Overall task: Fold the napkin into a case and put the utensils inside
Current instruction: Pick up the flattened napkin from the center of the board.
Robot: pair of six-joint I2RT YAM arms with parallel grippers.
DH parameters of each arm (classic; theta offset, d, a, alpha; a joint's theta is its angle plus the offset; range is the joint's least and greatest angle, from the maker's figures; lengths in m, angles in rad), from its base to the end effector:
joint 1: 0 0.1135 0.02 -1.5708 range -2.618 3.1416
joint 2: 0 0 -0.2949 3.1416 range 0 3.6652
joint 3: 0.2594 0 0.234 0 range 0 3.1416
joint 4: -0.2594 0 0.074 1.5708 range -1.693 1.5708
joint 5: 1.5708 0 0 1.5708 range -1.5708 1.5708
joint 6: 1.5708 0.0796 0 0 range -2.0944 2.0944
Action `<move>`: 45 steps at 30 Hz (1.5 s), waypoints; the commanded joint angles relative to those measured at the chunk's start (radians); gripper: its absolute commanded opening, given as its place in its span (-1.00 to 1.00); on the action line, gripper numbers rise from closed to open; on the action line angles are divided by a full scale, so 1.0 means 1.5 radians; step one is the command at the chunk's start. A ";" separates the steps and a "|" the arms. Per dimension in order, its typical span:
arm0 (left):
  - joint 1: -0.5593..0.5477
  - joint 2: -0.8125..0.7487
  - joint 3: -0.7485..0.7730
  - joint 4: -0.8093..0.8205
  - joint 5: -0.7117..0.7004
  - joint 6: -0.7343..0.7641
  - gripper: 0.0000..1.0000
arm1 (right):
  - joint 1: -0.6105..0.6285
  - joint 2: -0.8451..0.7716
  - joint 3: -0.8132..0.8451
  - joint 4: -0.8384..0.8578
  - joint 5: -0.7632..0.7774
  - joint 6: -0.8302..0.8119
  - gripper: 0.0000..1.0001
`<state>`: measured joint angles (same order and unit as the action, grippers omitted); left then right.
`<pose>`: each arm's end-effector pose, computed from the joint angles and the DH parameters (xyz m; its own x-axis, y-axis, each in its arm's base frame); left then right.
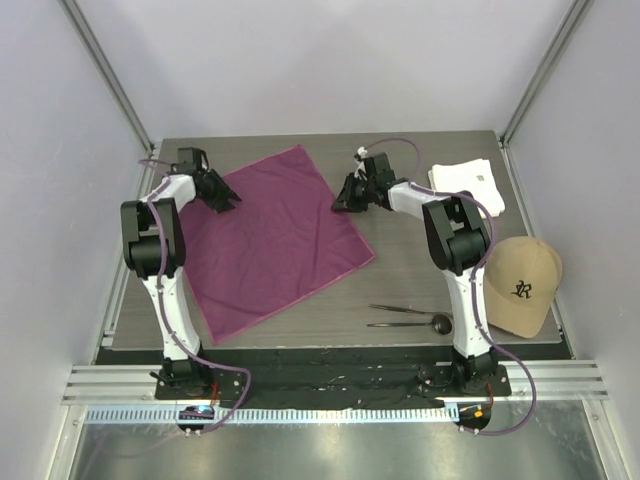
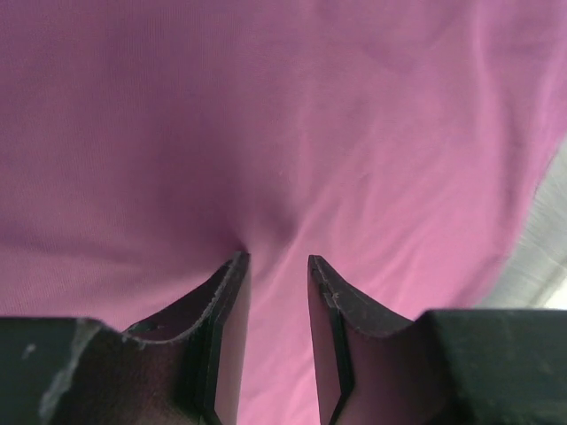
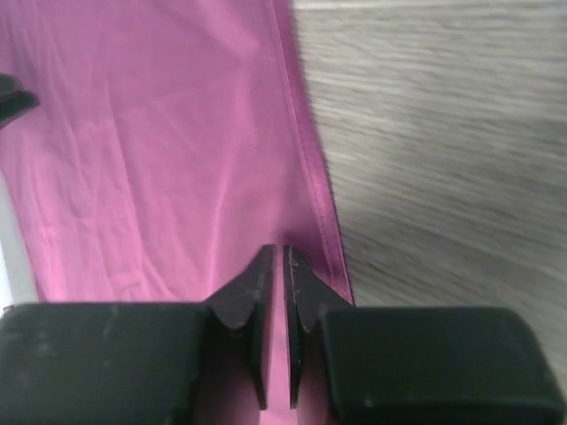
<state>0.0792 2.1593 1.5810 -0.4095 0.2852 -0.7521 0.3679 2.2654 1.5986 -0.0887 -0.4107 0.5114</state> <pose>0.4889 0.0163 0.1599 -0.6613 -0.7101 -0.2416 -0.5112 0.6624 -0.5476 0.4837 0.2205 0.1466 -0.8520 0.1525 -0.5008 -0.2109 0.7756 0.5950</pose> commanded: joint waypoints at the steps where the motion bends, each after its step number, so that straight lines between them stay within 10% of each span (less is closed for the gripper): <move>1: 0.003 0.029 0.042 0.013 0.021 0.004 -0.27 | -0.002 0.002 0.005 -0.015 0.081 -0.005 -0.74; 16: 0.006 -0.130 0.047 -0.052 -0.021 0.097 0.14 | 0.000 -0.183 -0.160 -0.049 0.149 -0.063 -0.71; 34: 0.085 -0.144 -0.051 0.000 0.032 0.071 0.00 | 0.020 0.200 0.432 -0.028 0.009 -0.002 -0.49; 45: 0.093 -0.166 -0.135 0.051 -0.017 0.062 0.01 | 0.019 0.164 0.328 -0.040 0.058 0.004 -0.49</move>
<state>0.2146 1.9770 1.4136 -0.4061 0.2871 -0.6476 0.3916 2.6282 2.1883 -0.1406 -0.3576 0.5140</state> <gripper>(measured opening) 0.499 0.256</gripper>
